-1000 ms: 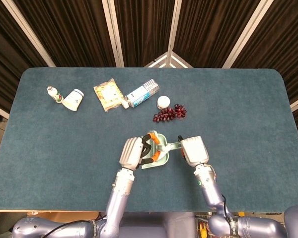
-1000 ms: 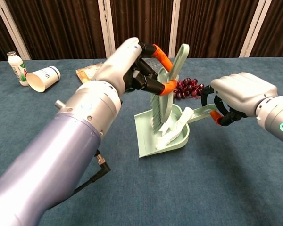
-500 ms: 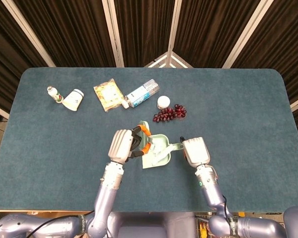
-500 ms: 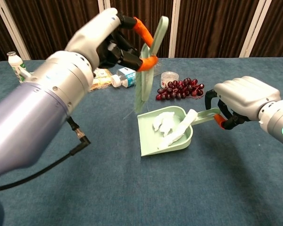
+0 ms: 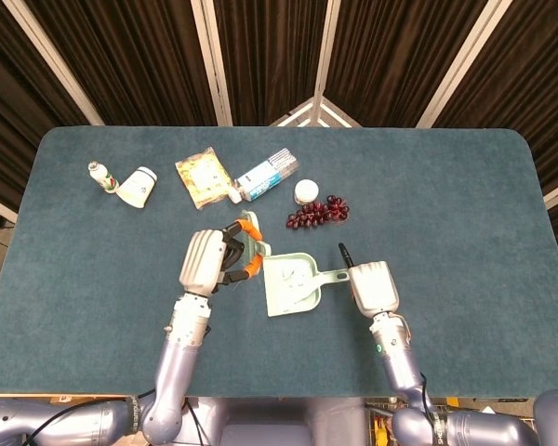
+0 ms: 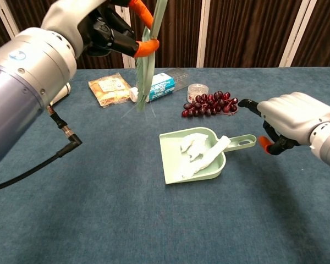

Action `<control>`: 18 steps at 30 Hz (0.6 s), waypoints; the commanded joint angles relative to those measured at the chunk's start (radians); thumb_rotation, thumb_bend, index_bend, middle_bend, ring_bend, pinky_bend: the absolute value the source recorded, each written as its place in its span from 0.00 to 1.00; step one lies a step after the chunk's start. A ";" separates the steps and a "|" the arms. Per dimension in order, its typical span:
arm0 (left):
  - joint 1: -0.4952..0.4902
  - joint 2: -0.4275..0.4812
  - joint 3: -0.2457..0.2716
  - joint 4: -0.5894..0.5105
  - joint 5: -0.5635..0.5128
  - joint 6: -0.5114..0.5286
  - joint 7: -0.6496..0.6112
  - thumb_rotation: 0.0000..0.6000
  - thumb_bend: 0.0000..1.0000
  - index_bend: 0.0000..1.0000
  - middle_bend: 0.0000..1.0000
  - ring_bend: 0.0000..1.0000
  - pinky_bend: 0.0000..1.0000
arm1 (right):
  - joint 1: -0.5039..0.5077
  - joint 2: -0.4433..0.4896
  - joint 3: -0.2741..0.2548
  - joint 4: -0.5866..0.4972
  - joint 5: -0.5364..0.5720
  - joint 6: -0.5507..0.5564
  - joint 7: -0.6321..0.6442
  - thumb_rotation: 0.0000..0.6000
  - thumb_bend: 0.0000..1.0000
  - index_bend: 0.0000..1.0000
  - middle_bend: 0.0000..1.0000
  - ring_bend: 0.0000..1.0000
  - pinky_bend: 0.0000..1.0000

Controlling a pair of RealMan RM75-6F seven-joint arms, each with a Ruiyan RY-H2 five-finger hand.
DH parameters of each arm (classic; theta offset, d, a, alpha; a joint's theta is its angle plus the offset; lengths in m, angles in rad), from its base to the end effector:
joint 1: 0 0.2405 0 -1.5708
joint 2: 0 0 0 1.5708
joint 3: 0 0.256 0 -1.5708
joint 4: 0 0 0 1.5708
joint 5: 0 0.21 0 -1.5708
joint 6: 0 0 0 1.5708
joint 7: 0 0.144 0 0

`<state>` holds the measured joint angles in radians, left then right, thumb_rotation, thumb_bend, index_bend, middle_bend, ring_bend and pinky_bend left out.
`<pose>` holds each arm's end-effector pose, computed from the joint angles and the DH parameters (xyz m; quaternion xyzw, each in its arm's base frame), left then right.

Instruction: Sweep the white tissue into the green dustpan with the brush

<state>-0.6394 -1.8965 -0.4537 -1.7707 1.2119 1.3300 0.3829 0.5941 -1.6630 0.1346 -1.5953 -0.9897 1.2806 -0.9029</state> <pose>-0.0161 0.2948 0.0008 -0.5080 -0.4769 -0.6310 0.3412 -0.1677 -0.2922 -0.0237 0.7256 -0.3023 0.2686 0.5568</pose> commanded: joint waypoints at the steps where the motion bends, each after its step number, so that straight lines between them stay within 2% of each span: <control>1: 0.005 0.052 0.022 -0.015 0.026 -0.007 0.028 1.00 0.65 0.79 1.00 1.00 1.00 | -0.006 0.018 -0.001 -0.018 -0.013 0.011 0.006 1.00 0.54 0.00 0.75 0.74 0.81; 5: 0.017 0.152 0.075 -0.020 0.074 -0.028 0.097 1.00 0.65 0.79 1.00 1.00 1.00 | -0.015 0.050 0.001 -0.047 -0.021 0.023 0.014 1.00 0.54 0.00 0.75 0.74 0.81; 11: 0.022 0.330 0.153 -0.018 0.085 -0.091 0.328 1.00 0.65 0.79 1.00 1.00 1.00 | -0.029 0.089 0.001 -0.088 -0.030 0.037 0.030 1.00 0.54 0.00 0.75 0.74 0.81; 18: 0.028 0.514 0.226 -0.049 -0.018 -0.179 0.522 1.00 0.63 0.79 1.00 1.00 1.00 | -0.036 0.126 0.004 -0.137 -0.038 0.044 0.038 1.00 0.54 0.00 0.75 0.74 0.81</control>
<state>-0.6138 -1.4437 -0.2677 -1.8070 1.2451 1.1947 0.8216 0.5602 -1.5394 0.1386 -1.7292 -1.0270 1.3228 -0.8668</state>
